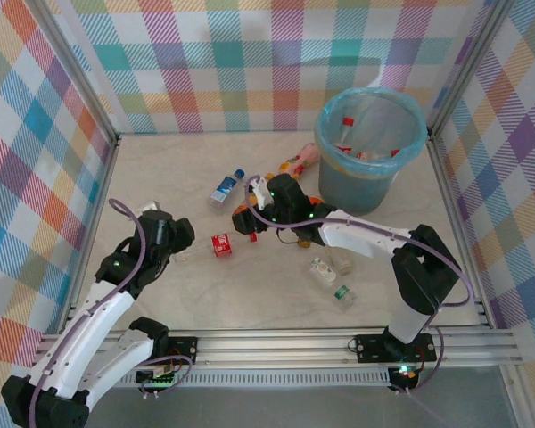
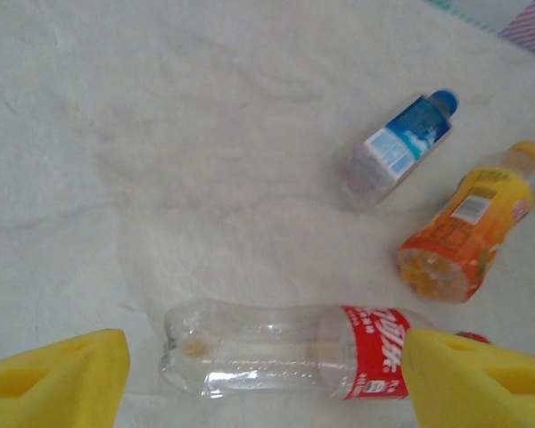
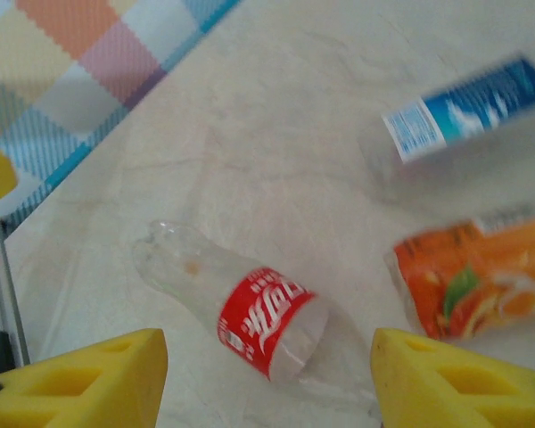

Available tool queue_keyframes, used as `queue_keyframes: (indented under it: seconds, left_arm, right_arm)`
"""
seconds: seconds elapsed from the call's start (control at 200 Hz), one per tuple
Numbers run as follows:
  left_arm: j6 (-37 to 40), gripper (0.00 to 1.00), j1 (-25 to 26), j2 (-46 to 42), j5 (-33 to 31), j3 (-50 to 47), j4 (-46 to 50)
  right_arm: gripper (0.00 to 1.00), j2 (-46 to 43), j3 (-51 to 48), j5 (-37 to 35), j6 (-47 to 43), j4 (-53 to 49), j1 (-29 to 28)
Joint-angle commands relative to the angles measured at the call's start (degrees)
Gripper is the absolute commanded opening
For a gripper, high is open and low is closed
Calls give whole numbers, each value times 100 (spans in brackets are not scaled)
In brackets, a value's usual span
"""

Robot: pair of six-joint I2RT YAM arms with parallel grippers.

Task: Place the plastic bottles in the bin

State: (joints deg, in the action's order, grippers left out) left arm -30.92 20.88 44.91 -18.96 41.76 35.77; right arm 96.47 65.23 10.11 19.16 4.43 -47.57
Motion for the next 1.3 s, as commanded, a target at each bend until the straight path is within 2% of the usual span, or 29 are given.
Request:
queue_keyframes:
  seconds: [0.0, 0.165, 0.385, 0.65, 0.995, 1.295]
  left_arm:
    - [-349, 79, -58, 57, 226, -370, -422]
    - [-506, 79, -75, 282, 480, -792, -837]
    - [-563, 79, -76, 414, 548, -906, -861]
    - [-703, 78, -80, 427, 573, -941, -949]
    - [-557, 78, -76, 312, 792, -1230, -1192]
    - [-294, 78, -76, 507, 969, -743, -849]
  right_arm:
    - [62, 4, -455, -458, 1629, 1280, -20]
    - [64, 146, -745, -700, 2131, 1640, -24]
    - [66, 285, -842, -616, 2457, 1889, -24]
    - [66, 188, -979, -689, 2556, 1837, -24]
    - [66, 374, -1056, -1067, 3211, 1950, -73]
    - [68, 368, -1282, -1276, 3471, 2378, -156]
